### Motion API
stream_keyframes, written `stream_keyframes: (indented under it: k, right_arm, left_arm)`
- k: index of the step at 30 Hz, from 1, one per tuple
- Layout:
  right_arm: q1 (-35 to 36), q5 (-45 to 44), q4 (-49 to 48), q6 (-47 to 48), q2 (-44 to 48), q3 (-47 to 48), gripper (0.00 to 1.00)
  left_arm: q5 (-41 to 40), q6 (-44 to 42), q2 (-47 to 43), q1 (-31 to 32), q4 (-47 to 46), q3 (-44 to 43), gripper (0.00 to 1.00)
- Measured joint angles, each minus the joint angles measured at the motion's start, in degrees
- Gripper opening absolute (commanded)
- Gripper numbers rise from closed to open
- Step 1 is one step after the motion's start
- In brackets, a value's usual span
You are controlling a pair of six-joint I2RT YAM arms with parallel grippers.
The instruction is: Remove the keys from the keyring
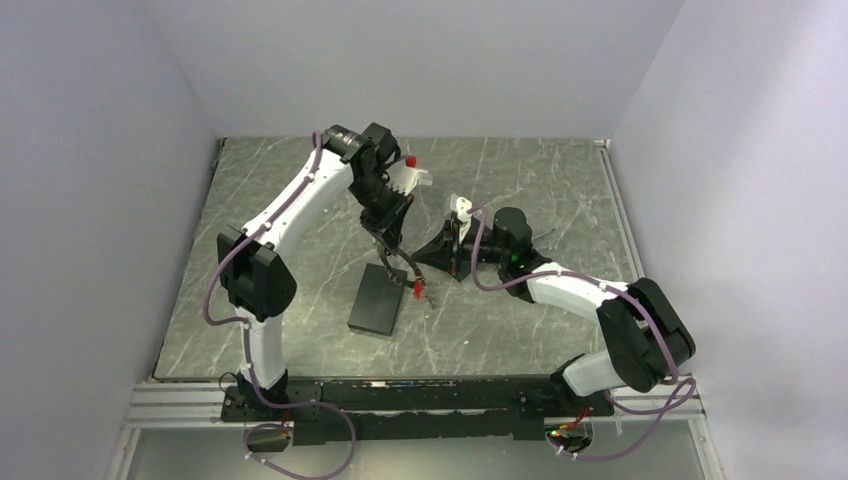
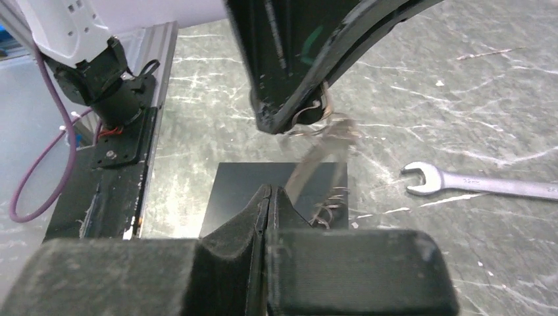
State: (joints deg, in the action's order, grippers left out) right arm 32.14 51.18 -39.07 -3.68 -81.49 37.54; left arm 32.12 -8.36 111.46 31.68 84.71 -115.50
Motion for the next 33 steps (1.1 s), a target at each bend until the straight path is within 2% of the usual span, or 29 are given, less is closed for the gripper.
stream_keyframes:
  k: [8, 11, 13, 15, 19, 23, 29, 33]
  right_arm:
    - [0.0, 2.8, -1.0, -0.4, 0.3, -0.1, 0.01]
    - [0.0, 2.8, -1.0, -1.6, 0.3, -0.1, 0.21]
    - [0.0, 2.4, -0.9, -2.2, 0.3, -0.1, 0.3]
    - [0.0, 1.7, -0.8, -2.2, 0.3, -0.1, 0.34]
    - [-0.2, 1.4, 0.5, -0.5, 0.3, 0.0, 0.35]
    - [-0.7, 1.7, 1.1, 0.1, 0.3, 0.0, 0.46]
    - [-0.9, 0.5, 0.4, -2.9, 0.3, 0.3, 0.46]
    - [-0.9, -2.2, 5.4, -3.6, 0.5, 3.8, 0.45]
  left_arm:
    - [0.6, -0.6, 0.0, -1.7, -0.9, 0.8, 0.0]
    - [2.2, -0.9, 0.0, -1.7, -0.8, 0.8, 0.0]
    - [3.3, -1.3, 0.0, -1.7, -0.8, 0.8, 0.0]
    - [4.3, -2.1, 0.0, -1.7, -0.7, 0.8, 0.0]
    - [6.2, -4.1, 0.0, -1.6, 0.0, 0.9, 0.0]
    - [7.8, -4.9, 0.0, -1.6, 0.5, 0.9, 0.0]
    - [9.3, -3.9, 0.0, -1.6, 0.3, 0.9, 0.0]
    - [9.7, -2.1, 0.0, -1.6, -0.2, 0.9, 0.0]
